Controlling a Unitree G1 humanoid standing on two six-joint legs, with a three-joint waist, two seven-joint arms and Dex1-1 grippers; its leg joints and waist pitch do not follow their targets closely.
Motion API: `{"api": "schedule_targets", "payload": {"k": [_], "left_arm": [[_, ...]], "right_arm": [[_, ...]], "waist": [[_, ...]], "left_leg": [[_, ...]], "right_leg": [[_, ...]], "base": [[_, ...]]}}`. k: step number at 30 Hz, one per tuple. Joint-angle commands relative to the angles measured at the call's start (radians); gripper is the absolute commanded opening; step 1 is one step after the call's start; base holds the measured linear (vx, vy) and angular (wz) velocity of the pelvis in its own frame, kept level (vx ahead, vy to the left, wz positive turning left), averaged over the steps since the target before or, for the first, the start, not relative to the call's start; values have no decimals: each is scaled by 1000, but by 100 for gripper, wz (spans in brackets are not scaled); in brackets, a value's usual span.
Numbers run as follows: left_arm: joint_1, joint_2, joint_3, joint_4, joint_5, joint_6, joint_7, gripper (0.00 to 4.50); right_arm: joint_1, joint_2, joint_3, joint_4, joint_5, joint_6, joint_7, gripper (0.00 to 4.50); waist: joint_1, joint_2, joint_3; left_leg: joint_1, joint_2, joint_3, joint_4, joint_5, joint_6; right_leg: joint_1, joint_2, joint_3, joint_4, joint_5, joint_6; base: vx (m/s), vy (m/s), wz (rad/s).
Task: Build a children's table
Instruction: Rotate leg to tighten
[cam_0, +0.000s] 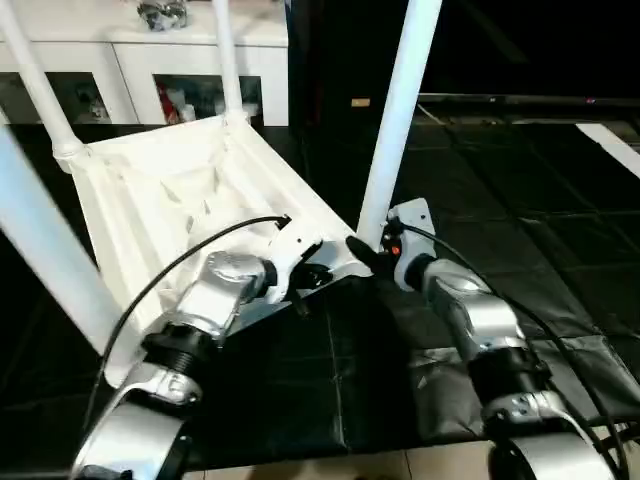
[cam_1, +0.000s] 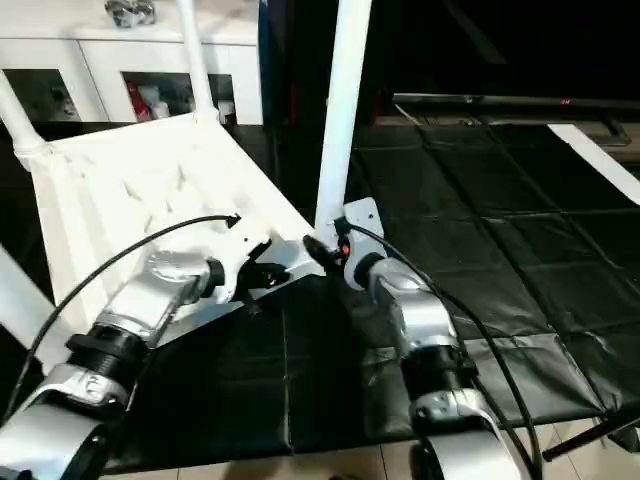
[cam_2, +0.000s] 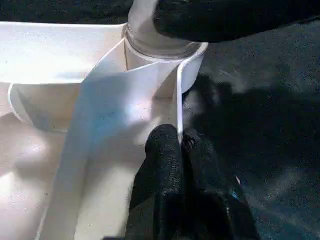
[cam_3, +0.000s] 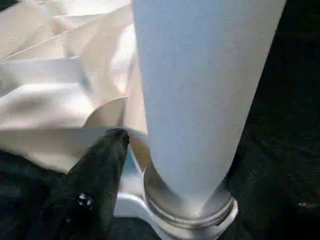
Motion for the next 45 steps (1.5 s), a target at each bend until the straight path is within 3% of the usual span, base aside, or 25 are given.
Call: {"api": "schedule_targets", "payload": {"k": [1, 6, 7, 9, 11, 13, 15, 20, 24, 27, 36, 45], "left_arm": [[-14, -2, -16, -57, -42, -41, -51, 0], [4, 42, -28, -78, -42, -65, -123, 0], [11, 60, -36, -84, -44, -88, -158, 0], [15, 74, -40, -90, -50, -88, -187, 0], [25, 110, -54, -101, -61, -116, -252, 0], [33, 131, -61, -109, -68, -134, -293, 0], [38, 145, -67, -113, -68, -149, -315, 0], [58, 196, -88, -141, -82, -168, -410, 0], [68, 235, -108, -168, -93, -179, -480, 0], [72, 249, -117, -180, -97, -182, -512, 0], [72, 265, -128, -186, -93, -191, -521, 0], [73, 273, -133, -191, -93, -192, -523, 0]], "right_arm": [[24, 1, 77, -29, 41, 7, 125, 365], [60, -75, 85, -83, 64, 3, 249, 393], [67, -103, 81, -94, 73, -1, 290, 417], [70, -128, 79, -102, 80, 0, 325, 430], [75, -178, 76, -110, 91, -8, 404, 443], [74, -203, 75, -105, 97, -15, 443, 443], [72, -217, 75, -102, 101, -20, 467, 443], [77, -262, 94, -121, 125, -26, 571, 443], [86, -305, 144, -153, 147, -12, 712, 443], [79, -317, 166, -153, 151, -8, 769, 443], [47, -333, 223, -119, 120, -51, 846, 443], [29, -327, 237, -85, 120, -50, 877, 443]], "waist": [[6, 4, -66], [10, 3, -64], [11, 3, -64], [20, -2, -64], [22, -2, -63], [26, -8, -65], [30, -3, -64], [39, -6, -66], [52, -7, -66], [57, -6, -62], [54, -18, -55], [52, -19, -59]], "left_leg": [[-6, 20, 7, -61, -163, 66], [-4, 20, 10, -60, -178, 74], [-3, 20, 10, -60, -183, 72], [2, 21, 11, -60, -187, 70], [-2, 22, 11, -60, -182, 73], [3, 23, 14, -59, -176, 74], [7, 25, 16, -58, -173, 74], [4, 26, 17, -57, -143, 75], [4, 28, 20, -56, -138, 82], [3, 28, 19, -57, -165, 70], [5, 24, 15, -56, -239, 34], [0, 25, 14, -55, -205, 41]], "right_leg": [[66, -54, 54, -58, -237, -189], [64, -55, 56, -60, -252, -196], [64, -55, 55, -62, -266, -193], [63, -56, 57, -62, -286, -185], [62, -54, 57, -59, -273, -188], [58, -54, 59, -58, -259, -195], [55, -54, 62, -55, -243, -207], [60, -53, 66, -41, -191, -224], [60, -52, 66, -39, -181, -226], [58, -53, 66, -44, -233, -217], [48, -56, 70, -59, -398, -160], [51, -54, 70, -50, -343, -176]], "base": [[0, 0, 0], [0, 0, 0], [0, 0, 0], [0, 0, 0], [0, 0, 0], [0, 0, 0], [0, 0, 0], [0, 0, 0], [0, 0, 0], [0, 0, 0], [0, 0, 0], [0, 0, 0]]}}
